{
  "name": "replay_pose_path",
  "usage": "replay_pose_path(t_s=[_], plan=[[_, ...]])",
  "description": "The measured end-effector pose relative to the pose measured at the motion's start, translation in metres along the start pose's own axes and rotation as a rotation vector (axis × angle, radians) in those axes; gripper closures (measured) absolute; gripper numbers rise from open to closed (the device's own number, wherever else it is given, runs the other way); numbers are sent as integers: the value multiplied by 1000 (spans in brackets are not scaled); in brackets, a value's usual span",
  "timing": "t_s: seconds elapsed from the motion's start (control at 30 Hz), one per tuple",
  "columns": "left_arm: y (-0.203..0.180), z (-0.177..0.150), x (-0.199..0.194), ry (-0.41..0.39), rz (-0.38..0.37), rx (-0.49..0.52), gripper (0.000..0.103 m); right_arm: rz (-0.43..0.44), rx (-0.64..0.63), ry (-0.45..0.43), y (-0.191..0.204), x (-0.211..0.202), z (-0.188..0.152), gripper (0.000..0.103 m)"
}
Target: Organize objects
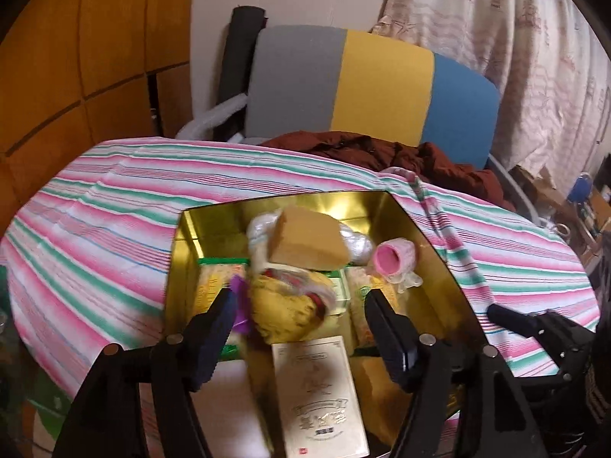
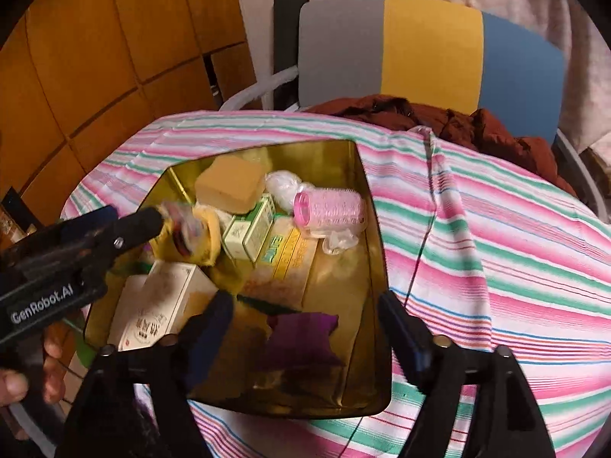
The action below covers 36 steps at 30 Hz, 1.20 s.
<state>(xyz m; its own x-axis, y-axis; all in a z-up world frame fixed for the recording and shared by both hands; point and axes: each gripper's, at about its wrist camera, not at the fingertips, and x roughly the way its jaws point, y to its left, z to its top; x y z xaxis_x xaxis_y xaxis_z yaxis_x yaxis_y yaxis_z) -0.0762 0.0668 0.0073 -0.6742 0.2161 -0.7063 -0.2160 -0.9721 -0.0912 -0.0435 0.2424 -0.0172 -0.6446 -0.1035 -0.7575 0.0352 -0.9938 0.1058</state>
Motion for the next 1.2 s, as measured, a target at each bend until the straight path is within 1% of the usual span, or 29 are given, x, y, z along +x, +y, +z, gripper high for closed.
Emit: replay_pose_path(t_s=[0.07,0.17,0.27,0.4,0.43,0.5,0.57,0.63,0.77,0.87,1.0,1.2], plan=[[1,-1,-8,-12,38,-1,33,-19,9,-24,1,-5,0,14],[3,-3,-23,-40,43,-16,33,-38,23,-56,3,-14,0,8],[4,-5,-36,-71,76,-35,33,-65,35,-71,3,-22,-1,4],[7,-10,-51,-101,117,-65,33,-76,46,-85,4,-32,-6,2],[8,-11,-55,-105,141,-69,33,-82,46,-89,5,-35,-7,2],[9,-15,-60,-120,187,-57,33,-97,49,-104,6,-41,-11,1],[11,-22,-66,-141,204,-51,33,-103,53,-119,5,-48,-12,0],[15,-29,-69,-145,203,-67,33,-111,59,-135,4,-53,-13,0],[21,-37,-68,-123,167,-89,33,-139,52,-169,8,-63,-14,0],[24,-41,-66,-106,134,-115,37,-160,26,-195,14,-69,-17,0],[20,-44,-66,-112,133,-111,39,-186,2,-197,17,-68,-21,0],[19,-45,-68,-128,141,-111,40,-173,3,-171,15,-62,-25,0]])
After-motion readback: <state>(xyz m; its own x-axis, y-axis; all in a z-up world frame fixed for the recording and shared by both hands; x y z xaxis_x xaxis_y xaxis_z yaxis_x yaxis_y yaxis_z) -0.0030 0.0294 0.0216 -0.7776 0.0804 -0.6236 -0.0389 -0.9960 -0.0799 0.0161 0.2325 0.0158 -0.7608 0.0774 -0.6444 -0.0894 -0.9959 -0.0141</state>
